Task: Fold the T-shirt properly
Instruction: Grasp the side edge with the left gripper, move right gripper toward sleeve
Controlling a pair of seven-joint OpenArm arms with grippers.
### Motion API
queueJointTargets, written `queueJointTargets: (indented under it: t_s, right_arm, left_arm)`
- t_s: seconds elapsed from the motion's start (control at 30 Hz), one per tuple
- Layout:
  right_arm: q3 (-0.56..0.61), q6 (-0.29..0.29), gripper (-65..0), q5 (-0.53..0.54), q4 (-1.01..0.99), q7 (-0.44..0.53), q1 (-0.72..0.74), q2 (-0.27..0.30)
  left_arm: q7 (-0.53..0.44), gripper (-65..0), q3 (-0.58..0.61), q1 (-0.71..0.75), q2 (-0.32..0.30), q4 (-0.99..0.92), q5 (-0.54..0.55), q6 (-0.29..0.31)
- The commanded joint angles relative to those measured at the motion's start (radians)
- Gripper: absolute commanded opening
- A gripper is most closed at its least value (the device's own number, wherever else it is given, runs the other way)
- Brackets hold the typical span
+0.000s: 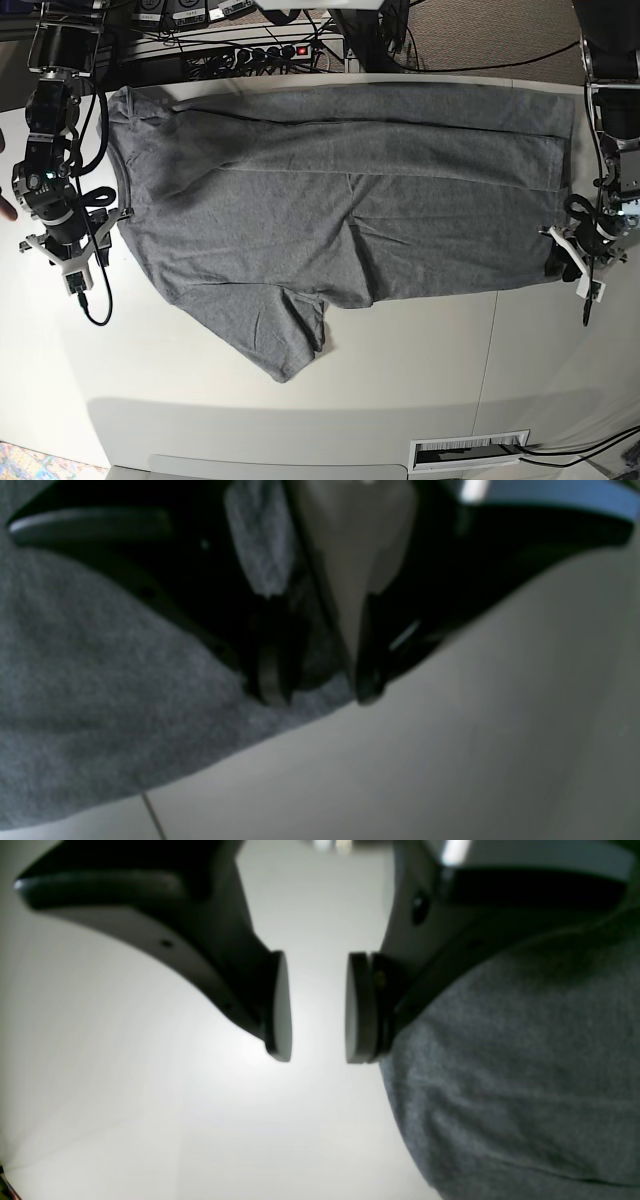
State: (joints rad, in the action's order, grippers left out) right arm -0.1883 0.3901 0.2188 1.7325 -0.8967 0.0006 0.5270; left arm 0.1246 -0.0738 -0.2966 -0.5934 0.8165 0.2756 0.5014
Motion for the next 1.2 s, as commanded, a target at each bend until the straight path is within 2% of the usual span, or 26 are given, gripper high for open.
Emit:
queueJointTargets:
  t_s: [0.0,0.07,0.17,0.23,0.37,0.5,0.77,0.87,0.97,1.03,1.17]
  right_arm:
    - [-0.009,-0.005,-45.9,0.002,0.013,0.027,0.019,0.021]
    - [-0.009,-0.005,-45.9,0.002,0.013,0.033,0.019,0.021]
    - [-0.009,-0.005,-45.9,0.002,0.013,0.04,0.019,0.021]
    - [-0.009,-0.005,-45.9,0.002,0.013,0.042,0.019,0.021]
    - [-0.009,-0.005,-45.9,-0.003,0.013,0.069,0.019,0.021]
    - [-0.009,-0.006,-45.9,-0.01,-0.003,0.105,0.054,0.004]
    - [0.007,0.002,-45.8,-0.008,-0.308,0.18,0.283,-0.04]
    - [0.068,0.063,-45.8,-0.001,-0.386,0.183,0.361,-0.04]
    - [0.174,0.097,-44.9,0.006,-0.457,0.187,0.435,-0.04]
    - [0.259,0.099,-39.3,0.004,-0.51,0.19,0.484,-0.04]
    - [0.383,0.098,-38.8,-0.023,-0.626,0.203,0.564,-0.04]
  left_arm:
    - [-0.005,-41.6,-0.007,-0.018,-0.013,0.0,0.001,-0.003]
    - [-0.006,-45.5,-0.007,-0.018,-0.006,-0.001,0.002,0.029]
    - [-0.021,-57.9,-0.007,-0.021,-0.005,0.0,0.029,0.1]
    - [-0.02,-65.0,-0.007,-0.023,-0.005,0.0,0.037,0.102]
    - [-0.02,-65.0,-0.007,-0.022,-0.005,0.0,0.039,0.108]
    - [-0.038,-65.0,-0.007,-0.023,-0.011,0.004,0.039,0.182]
    - [-0.034,-65.0,-0.007,-0.018,-0.013,0.01,0.042,0.197]
    - [-0.034,-65.0,-0.007,-0.017,-0.013,0.01,0.042,0.197]
    - [-0.035,-65.0,-0.007,-0.017,-0.013,0.01,0.042,0.197]
    - [-0.035,-65.0,-0.007,-0.017,-0.013,0.01,0.042,0.197]
    - [-0.034,-65.0,-0.007,-0.017,-0.014,0.01,0.042,0.197]
